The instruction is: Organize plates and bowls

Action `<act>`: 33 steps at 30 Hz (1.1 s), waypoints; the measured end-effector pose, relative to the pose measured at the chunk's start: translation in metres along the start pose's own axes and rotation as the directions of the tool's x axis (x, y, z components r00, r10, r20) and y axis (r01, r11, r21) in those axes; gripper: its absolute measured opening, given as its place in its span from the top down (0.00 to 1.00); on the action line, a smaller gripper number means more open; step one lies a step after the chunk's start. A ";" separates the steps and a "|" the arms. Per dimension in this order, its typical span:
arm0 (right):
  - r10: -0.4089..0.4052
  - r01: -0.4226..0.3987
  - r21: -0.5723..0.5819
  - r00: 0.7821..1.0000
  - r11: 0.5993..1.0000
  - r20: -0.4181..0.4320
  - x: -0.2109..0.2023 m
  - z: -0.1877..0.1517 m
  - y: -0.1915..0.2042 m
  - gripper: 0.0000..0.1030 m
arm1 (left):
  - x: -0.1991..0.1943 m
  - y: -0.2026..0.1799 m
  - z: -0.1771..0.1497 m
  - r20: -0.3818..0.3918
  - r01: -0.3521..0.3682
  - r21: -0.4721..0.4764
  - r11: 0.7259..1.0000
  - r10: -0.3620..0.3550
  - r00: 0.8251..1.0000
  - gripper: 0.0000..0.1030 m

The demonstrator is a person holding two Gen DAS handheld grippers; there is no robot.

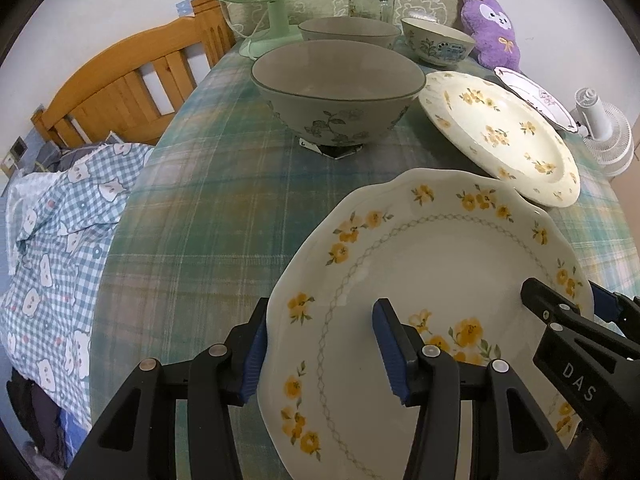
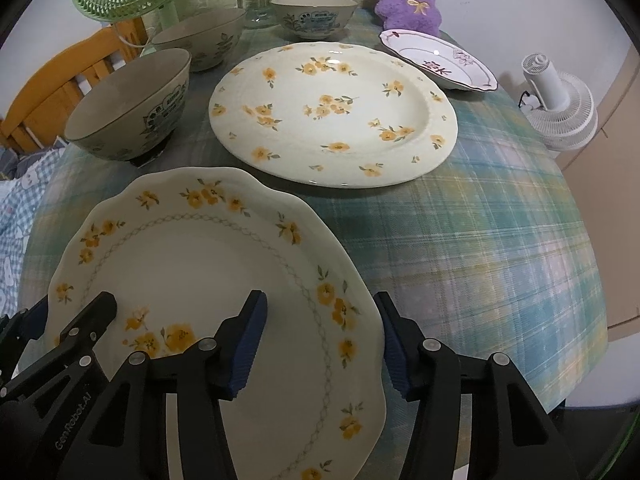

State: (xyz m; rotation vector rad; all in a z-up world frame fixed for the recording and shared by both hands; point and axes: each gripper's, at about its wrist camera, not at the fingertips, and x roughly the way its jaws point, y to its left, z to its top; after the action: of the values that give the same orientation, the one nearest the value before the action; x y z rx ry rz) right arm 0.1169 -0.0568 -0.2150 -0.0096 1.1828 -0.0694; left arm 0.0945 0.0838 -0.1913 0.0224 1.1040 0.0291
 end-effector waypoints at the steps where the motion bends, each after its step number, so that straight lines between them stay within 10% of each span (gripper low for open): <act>1: 0.000 0.000 -0.005 1.000 1.000 0.002 -0.002 0.000 -0.001 0.44 | -0.002 -0.001 -0.001 0.002 -0.003 -0.003 1.000 0.003 1.000 0.50; 33: -0.037 0.041 -0.051 0.997 0.998 0.074 -0.039 0.022 -0.124 0.44 | -0.040 -0.118 0.009 0.069 0.024 -0.046 0.999 -0.021 0.997 0.50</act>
State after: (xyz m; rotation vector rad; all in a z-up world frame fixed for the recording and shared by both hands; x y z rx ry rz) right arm 0.1162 -0.1788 -0.1648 -0.0805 1.1113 -0.0718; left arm 0.0858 -0.0359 -0.1551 -0.0308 1.0350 0.0334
